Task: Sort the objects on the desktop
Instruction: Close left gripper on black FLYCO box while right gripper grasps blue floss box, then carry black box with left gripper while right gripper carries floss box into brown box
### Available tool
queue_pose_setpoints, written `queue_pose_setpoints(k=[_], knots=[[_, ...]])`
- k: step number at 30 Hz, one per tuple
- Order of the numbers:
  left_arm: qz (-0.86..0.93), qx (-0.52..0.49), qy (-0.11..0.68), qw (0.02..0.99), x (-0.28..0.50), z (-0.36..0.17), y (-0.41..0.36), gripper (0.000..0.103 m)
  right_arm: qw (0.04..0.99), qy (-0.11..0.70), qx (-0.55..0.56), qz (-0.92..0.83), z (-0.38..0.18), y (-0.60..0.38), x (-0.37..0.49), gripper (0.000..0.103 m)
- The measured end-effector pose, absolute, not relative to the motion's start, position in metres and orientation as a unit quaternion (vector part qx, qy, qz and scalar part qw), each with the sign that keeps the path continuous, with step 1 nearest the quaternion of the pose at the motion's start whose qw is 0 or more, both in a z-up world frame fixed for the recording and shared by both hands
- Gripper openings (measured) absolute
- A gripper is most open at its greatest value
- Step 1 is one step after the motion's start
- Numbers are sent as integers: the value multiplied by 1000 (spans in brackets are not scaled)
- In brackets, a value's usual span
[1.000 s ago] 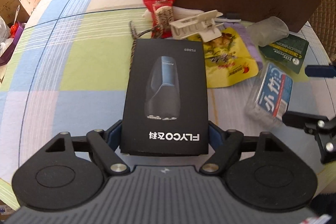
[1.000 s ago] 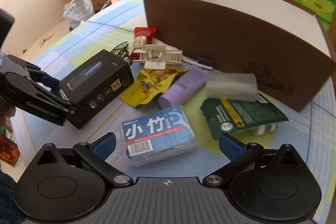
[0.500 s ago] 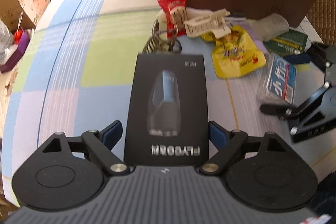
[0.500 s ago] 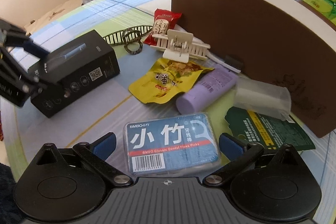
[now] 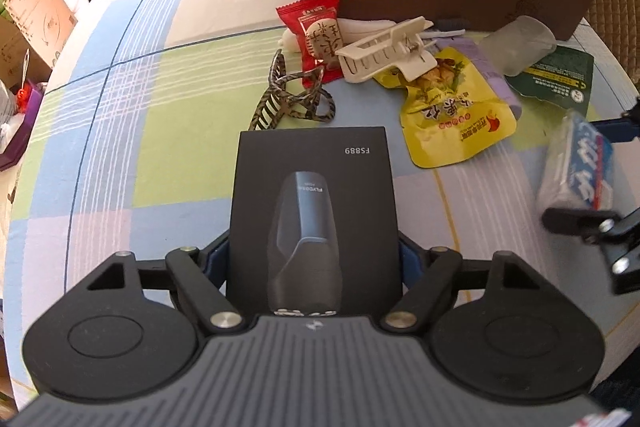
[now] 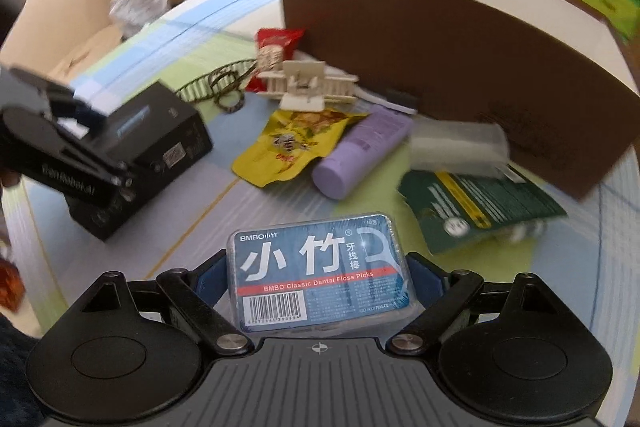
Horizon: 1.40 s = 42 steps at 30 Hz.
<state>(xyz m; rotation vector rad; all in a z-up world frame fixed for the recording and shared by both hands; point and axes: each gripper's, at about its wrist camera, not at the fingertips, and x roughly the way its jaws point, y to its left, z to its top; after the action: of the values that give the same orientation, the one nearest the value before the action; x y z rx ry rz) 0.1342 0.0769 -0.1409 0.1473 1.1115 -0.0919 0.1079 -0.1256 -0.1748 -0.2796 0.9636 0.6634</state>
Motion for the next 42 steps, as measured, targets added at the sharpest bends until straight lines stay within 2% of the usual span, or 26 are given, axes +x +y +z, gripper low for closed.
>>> queue_pose_setpoints(k=[18,32,42], knots=[[-104,69,439,890,143,-53,60,76,862,440,-43,246,-119,-170,127,88],[-130,61,383,913,228,-5,25,76,901,366,-44,227,-59,-182,207,88],[-104,73,379,916,306,-6,7,76,906,376,-41,192,-56,-186,289,88]])
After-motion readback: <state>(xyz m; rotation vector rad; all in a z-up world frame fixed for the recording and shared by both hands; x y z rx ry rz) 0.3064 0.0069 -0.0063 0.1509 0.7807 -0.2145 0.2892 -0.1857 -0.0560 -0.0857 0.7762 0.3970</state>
